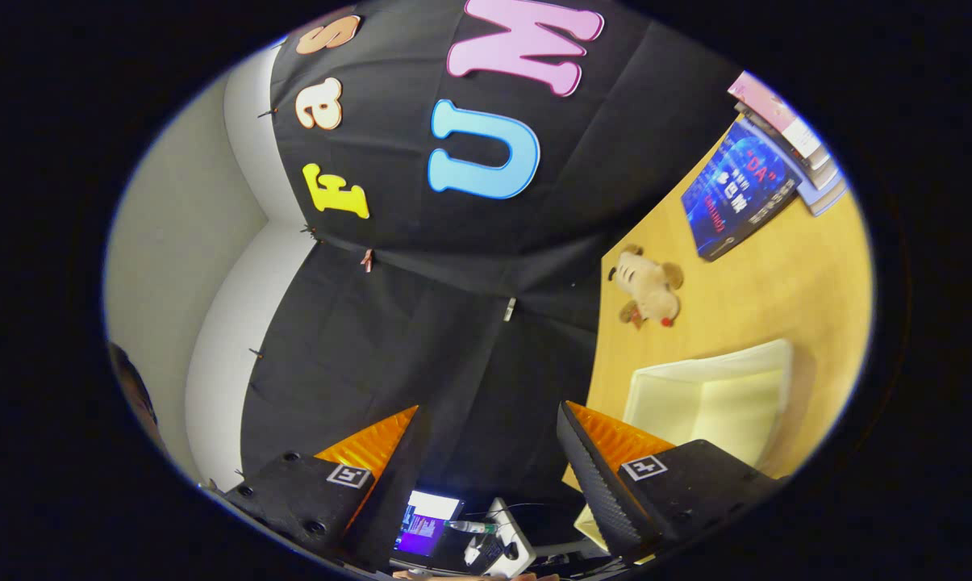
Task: Open the storage box then place both shoes into the box .Put the left shoe in first, then the right shoe, with the right side of both shoes facing outward in a uniform manner.
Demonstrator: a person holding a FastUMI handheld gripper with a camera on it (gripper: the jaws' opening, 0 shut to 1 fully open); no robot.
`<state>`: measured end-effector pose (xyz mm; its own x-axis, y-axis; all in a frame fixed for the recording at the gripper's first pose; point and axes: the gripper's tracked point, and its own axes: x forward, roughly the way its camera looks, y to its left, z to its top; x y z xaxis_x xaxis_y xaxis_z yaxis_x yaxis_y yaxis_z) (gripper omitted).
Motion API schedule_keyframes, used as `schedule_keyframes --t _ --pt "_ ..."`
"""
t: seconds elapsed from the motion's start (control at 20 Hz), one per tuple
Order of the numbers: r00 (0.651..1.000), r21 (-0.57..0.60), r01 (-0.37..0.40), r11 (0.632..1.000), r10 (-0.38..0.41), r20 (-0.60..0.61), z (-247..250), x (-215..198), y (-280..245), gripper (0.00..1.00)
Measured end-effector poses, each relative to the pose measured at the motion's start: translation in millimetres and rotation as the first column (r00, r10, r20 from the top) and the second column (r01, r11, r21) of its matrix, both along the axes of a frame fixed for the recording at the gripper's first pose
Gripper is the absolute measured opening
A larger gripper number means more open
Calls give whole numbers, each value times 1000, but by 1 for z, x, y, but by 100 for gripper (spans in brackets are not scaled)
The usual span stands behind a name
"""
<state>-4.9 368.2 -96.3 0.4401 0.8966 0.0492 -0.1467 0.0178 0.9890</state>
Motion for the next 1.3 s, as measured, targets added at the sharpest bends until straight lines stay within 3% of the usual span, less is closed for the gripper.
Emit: schedule_keyframes --t 0.15,0.25,0.5,0.7,0.8,1.15,1.25,1.3 --pt "999 -150 42 988 -44 -9 -44 1 -49 97" --pt "997 -277 72 958 -76 -3 -77 -1 -85 97" --pt "995 -538 37 842 -83 -63 -154 -30 -170 97" --pt "992 -711 -48 701 -52 -118 -217 -66 -225 97" --pt "988 -752 -87 654 -42 -151 -237 -82 -241 97" --pt "973 -820 -193 539 -1 -230 -307 -90 -245 93" --pt "968 -853 -224 472 9 -249 -328 -91 -249 91" --pt "967 -859 -233 456 13 -256 -334 -92 -247 90"
